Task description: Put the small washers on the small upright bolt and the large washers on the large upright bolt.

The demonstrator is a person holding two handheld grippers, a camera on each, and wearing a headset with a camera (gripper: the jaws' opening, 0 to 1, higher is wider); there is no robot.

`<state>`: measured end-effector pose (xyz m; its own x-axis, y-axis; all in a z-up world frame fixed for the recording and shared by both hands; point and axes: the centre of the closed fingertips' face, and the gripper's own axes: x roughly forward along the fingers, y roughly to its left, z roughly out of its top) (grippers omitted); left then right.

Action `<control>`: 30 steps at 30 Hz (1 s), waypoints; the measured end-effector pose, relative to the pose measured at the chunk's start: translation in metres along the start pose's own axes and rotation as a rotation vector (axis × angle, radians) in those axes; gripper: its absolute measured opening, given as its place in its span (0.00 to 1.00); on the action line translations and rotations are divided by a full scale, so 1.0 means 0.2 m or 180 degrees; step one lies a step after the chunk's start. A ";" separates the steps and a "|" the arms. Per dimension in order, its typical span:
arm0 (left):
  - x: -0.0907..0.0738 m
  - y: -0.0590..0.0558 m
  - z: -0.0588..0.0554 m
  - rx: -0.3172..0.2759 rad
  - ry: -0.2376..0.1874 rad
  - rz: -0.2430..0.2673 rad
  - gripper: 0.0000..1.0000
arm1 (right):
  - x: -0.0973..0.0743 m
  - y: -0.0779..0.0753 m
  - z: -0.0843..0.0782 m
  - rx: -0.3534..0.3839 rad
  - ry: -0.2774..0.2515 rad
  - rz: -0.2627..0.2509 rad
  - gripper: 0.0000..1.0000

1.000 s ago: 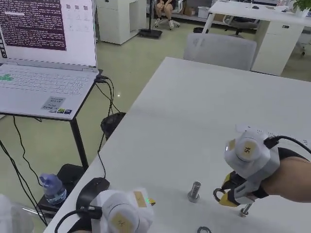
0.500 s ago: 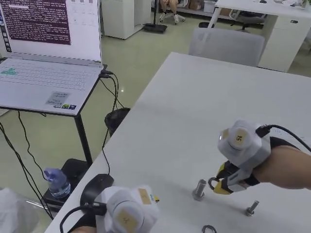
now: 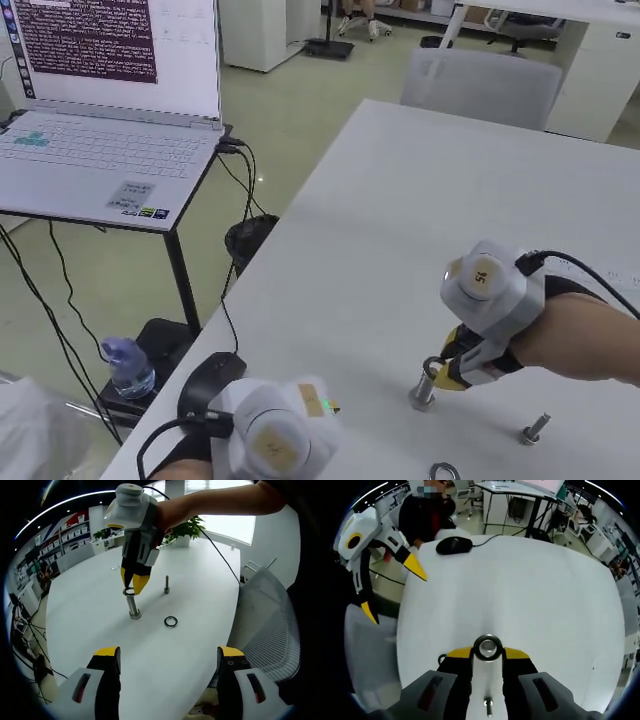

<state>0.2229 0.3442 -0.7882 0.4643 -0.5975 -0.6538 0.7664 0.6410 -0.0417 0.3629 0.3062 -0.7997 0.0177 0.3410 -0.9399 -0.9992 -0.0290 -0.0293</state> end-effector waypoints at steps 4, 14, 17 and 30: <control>0.00 0.00 0.00 0.0003 -0.0001 -0.0013 0.79 | 0.02 -0.01 0.00 0.0007 0.0039 0.0008 0.22; -0.01 0.02 -0.01 0.0001 0.0005 -0.0025 0.78 | 0.06 -0.01 -0.02 -0.0016 0.0134 0.0026 0.22; -0.01 0.02 0.00 -0.0005 -0.0005 -0.0028 0.77 | 0.08 -0.01 -0.03 -0.0009 0.0160 0.0043 0.22; -0.02 0.01 0.01 0.0016 -0.0014 -0.0023 0.77 | 0.16 -0.01 -0.06 -0.0059 0.0255 0.0023 0.22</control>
<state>0.2241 0.3468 -0.7842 0.4606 -0.6042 -0.6502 0.7719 0.6343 -0.0426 0.3664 0.3065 -0.8337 0.0140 0.2644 -0.9643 -0.9984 -0.0487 -0.0279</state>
